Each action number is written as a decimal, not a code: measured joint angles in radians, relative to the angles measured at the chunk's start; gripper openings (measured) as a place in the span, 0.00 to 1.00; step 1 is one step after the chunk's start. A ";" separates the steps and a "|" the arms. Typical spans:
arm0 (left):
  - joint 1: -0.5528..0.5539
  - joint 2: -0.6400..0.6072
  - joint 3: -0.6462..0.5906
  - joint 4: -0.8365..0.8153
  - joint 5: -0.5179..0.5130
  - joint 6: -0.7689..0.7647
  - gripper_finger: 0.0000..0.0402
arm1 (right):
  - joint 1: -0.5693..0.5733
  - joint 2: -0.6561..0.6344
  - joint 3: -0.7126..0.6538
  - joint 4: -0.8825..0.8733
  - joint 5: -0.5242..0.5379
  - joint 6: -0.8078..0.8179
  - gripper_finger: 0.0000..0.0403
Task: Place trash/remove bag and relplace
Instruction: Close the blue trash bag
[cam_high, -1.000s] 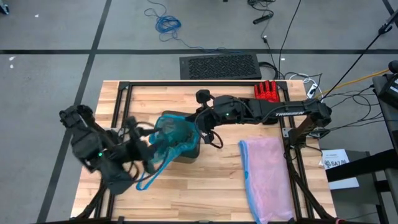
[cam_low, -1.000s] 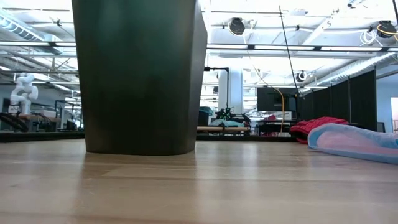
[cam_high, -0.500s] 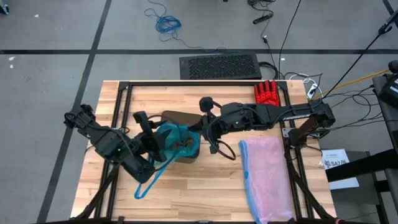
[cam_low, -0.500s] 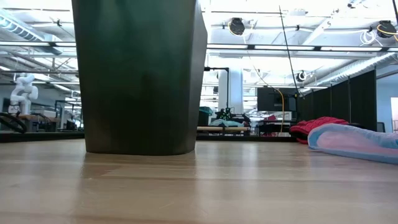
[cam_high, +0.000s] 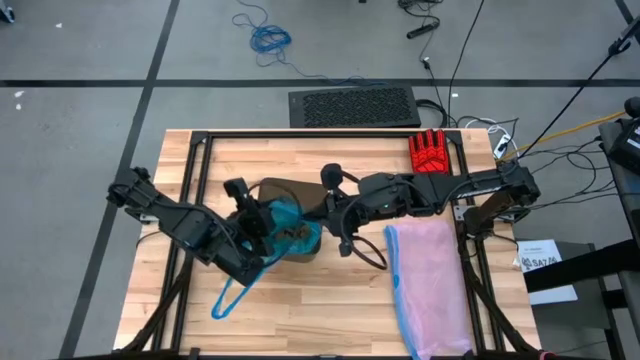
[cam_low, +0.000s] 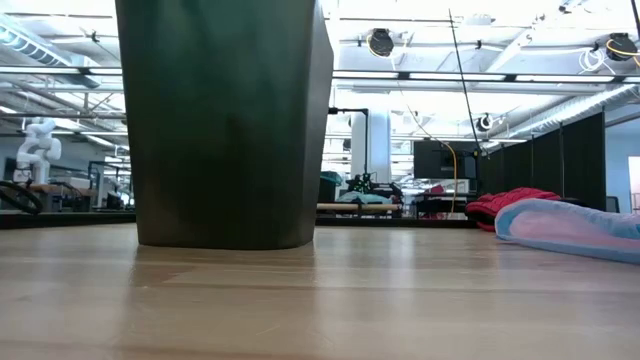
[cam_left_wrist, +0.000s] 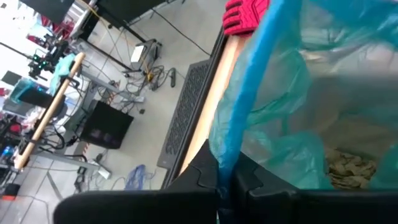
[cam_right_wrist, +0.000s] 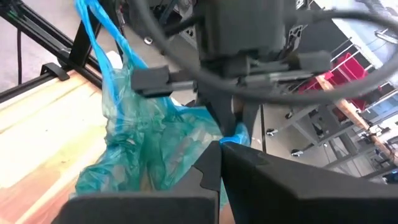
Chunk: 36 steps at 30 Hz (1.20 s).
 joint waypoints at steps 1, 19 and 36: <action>0.000 0.000 -0.011 0.000 0.000 -0.002 0.01 | 0.002 -0.003 0.000 0.002 0.000 -0.001 0.00; -0.005 0.000 -0.075 -0.028 -0.127 -0.096 0.00 | 0.028 -0.083 0.001 0.022 0.025 0.024 0.00; -0.078 0.000 0.021 0.030 -0.145 0.034 0.35 | -0.039 -0.030 0.001 0.005 0.024 0.050 0.00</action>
